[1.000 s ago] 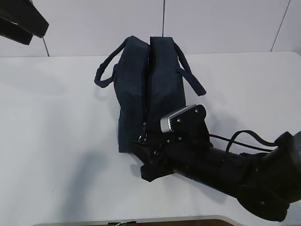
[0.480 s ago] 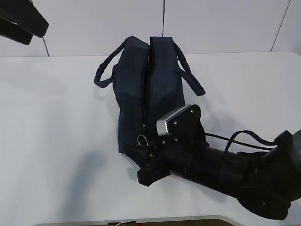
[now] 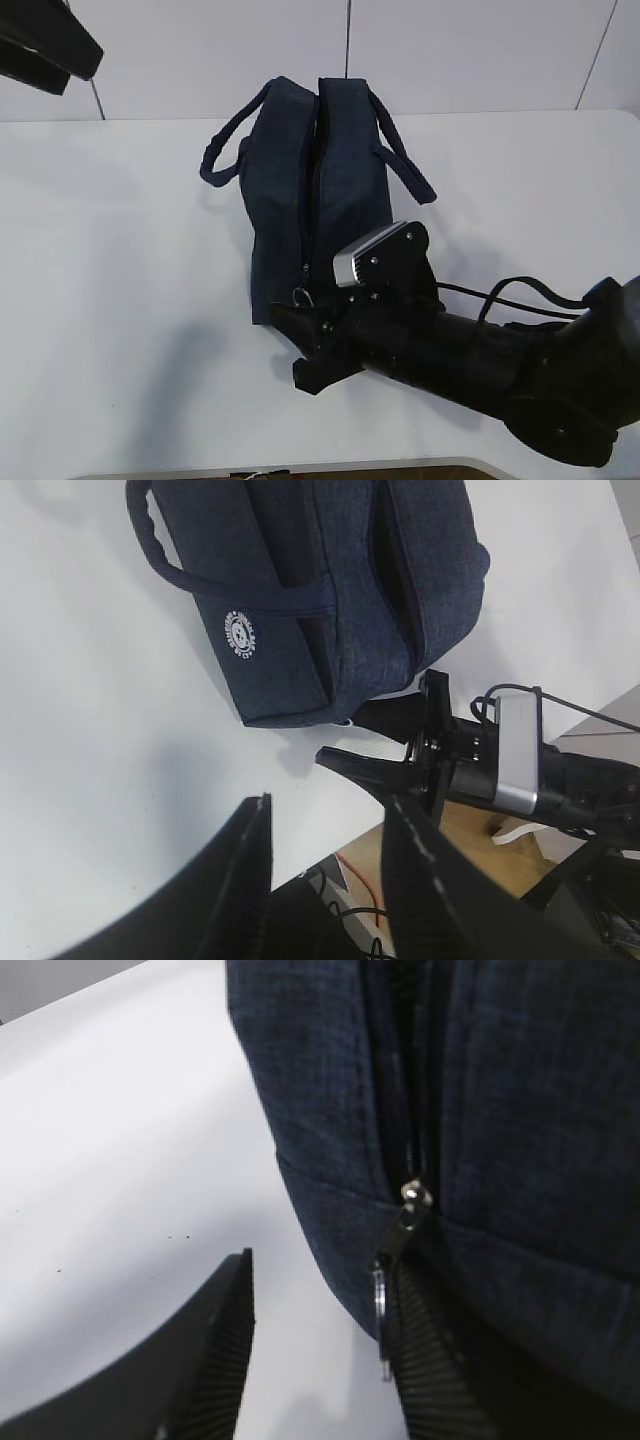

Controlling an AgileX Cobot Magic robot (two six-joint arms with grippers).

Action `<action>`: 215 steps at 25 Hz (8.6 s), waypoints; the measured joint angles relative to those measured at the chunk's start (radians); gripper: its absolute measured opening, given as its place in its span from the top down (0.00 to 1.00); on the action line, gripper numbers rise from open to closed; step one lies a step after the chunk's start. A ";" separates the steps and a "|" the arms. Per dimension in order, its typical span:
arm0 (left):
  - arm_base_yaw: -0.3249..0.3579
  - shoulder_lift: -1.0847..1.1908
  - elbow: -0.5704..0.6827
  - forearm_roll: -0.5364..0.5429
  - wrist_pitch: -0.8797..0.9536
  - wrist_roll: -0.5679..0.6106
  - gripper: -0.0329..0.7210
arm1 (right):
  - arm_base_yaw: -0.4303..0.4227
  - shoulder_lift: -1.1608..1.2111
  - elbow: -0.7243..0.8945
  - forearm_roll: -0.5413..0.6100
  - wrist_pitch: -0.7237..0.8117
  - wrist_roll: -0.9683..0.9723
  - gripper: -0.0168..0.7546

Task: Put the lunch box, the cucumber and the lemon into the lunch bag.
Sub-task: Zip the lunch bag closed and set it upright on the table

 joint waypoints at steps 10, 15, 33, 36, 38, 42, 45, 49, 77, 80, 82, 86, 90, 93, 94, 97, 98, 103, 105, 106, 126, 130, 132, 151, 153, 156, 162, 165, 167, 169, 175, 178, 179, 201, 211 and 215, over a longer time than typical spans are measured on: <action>0.000 0.000 0.000 -0.005 0.000 0.000 0.61 | 0.000 0.004 0.000 0.002 0.025 0.000 0.60; 0.000 0.000 0.000 -0.020 0.000 0.000 0.62 | 0.000 0.029 -0.001 0.006 0.023 0.000 0.65; 0.000 0.000 0.000 -0.032 0.000 0.000 0.62 | 0.000 0.034 -0.001 0.008 0.039 0.002 0.74; 0.000 0.000 0.000 -0.032 0.000 0.000 0.63 | 0.000 0.034 -0.001 0.008 0.039 0.002 0.78; 0.000 0.000 0.000 -0.032 0.000 0.000 0.63 | 0.000 0.034 -0.001 0.008 0.039 0.002 0.79; 0.000 0.000 0.000 -0.032 0.000 0.000 0.63 | 0.000 0.034 -0.001 0.010 -0.010 0.002 0.79; 0.000 0.000 0.000 -0.032 0.000 0.000 0.63 | 0.000 0.034 -0.001 0.033 -0.010 0.003 0.79; 0.000 0.000 0.000 -0.032 0.000 0.000 0.63 | 0.000 0.034 -0.001 0.046 -0.006 0.003 0.79; -0.113 0.000 0.032 0.223 0.002 0.000 0.63 | 0.000 -0.087 -0.001 -0.006 0.170 0.093 0.97; -0.113 0.000 0.081 0.255 0.002 0.000 0.63 | 0.000 -0.120 -0.001 -0.008 0.230 0.094 0.97; -0.113 0.000 0.127 0.262 0.002 0.000 0.63 | 0.000 -0.152 -0.001 -0.018 0.285 0.095 0.97; -0.113 0.000 0.216 0.264 0.000 0.002 0.63 | 0.000 -0.233 -0.001 -0.032 0.384 0.098 0.97; -0.113 0.000 0.265 0.264 -0.031 0.015 0.63 | 0.000 -0.315 0.001 -0.038 0.488 0.098 0.97; -0.113 0.000 0.282 0.255 -0.067 0.026 0.64 | 0.000 -0.356 0.001 -0.046 0.543 0.098 0.97; -0.113 0.000 0.286 0.249 -0.081 0.031 0.64 | 0.000 -0.366 0.001 -0.046 0.555 0.098 0.97; -0.115 0.000 0.309 0.244 -0.130 0.044 0.64 | 0.000 -0.385 -0.006 -0.053 0.592 0.098 0.97; -0.115 0.000 0.324 0.242 -0.152 0.049 0.64 | 0.000 -0.387 -0.017 -0.061 0.612 0.098 0.97; -0.117 0.000 0.420 0.215 -0.280 0.083 0.64 | 0.000 -0.389 -0.105 -0.121 0.698 0.098 0.97; -0.117 0.000 0.463 0.207 -0.339 0.095 0.64 | 0.000 -0.389 -0.143 -0.135 0.728 0.098 0.97; -0.117 0.000 0.479 0.205 -0.361 0.102 0.64 | 0.000 -0.389 -0.160 -0.139 0.743 0.098 0.97; -0.119 0.076 0.578 -0.209 -0.750 0.587 0.61 | 0.000 -0.389 -0.421 -0.181 1.013 0.098 0.97; -0.146 0.108 0.579 -0.338 -0.787 0.746 0.52 | 0.000 -0.389 -0.433 -0.175 1.033 0.115 0.97; -0.171 0.117 0.579 -0.367 -0.816 0.785 0.50 | 0.000 -0.389 -0.435 -0.165 1.035 0.119 0.97; -0.318 0.169 0.538 -0.468 -0.973 0.847 0.38 | 0.000 -0.392 -0.437 -0.122 1.039 0.146 0.97; -0.318 0.169 0.532 -0.486 -0.945 0.848 0.38 | 0.000 -0.392 -0.437 -0.122 1.039 0.146 0.97; -0.318 0.169 0.518 -0.511 -0.880 0.848 0.38 | 0.000 -0.392 -0.437 -0.122 1.039 0.146 0.97; -0.318 0.174 0.509 -0.519 -0.915 0.852 0.38 | 0.000 -0.392 -0.437 -0.119 1.039 0.149 0.97; -0.318 0.196 0.480 -0.521 -0.907 0.852 0.38 | 0.000 -0.392 -0.437 -0.119 1.039 0.150 0.97; -0.318 0.216 0.466 -0.521 -0.906 0.854 0.38 | 0.000 -0.392 -0.439 -0.119 1.039 0.152 0.97; -0.318 0.237 0.463 -0.522 -0.906 0.855 0.42 | 0.000 -0.392 -0.442 -0.119 1.040 0.152 0.97; -0.318 0.253 0.459 -0.505 -0.903 0.856 0.89 | 0.000 -0.392 -0.484 -0.119 1.057 0.152 0.97; -0.318 0.253 0.459 -0.488 -0.895 0.856 0.95 | 0.000 -0.392 -0.494 -0.119 1.073 0.152 0.97; -0.318 0.253 0.459 -0.483 -0.891 0.856 0.96 | 0.000 -0.392 -0.494 -0.119 1.079 0.152 0.97; -0.318 0.235 0.458 -0.406 -0.818 0.856 0.96 | 0.000 -0.316 -0.634 -0.212 1.132 0.153 0.97; -0.318 0.235 0.458 -0.390 -0.814 0.856 0.96 | -0.040 -0.261 -0.695 -0.249 1.148 0.164 0.97; -0.318 0.235 0.458 -0.389 -0.814 0.856 0.96 | -0.047 -0.240 -0.699 -0.249 1.126 0.188 0.97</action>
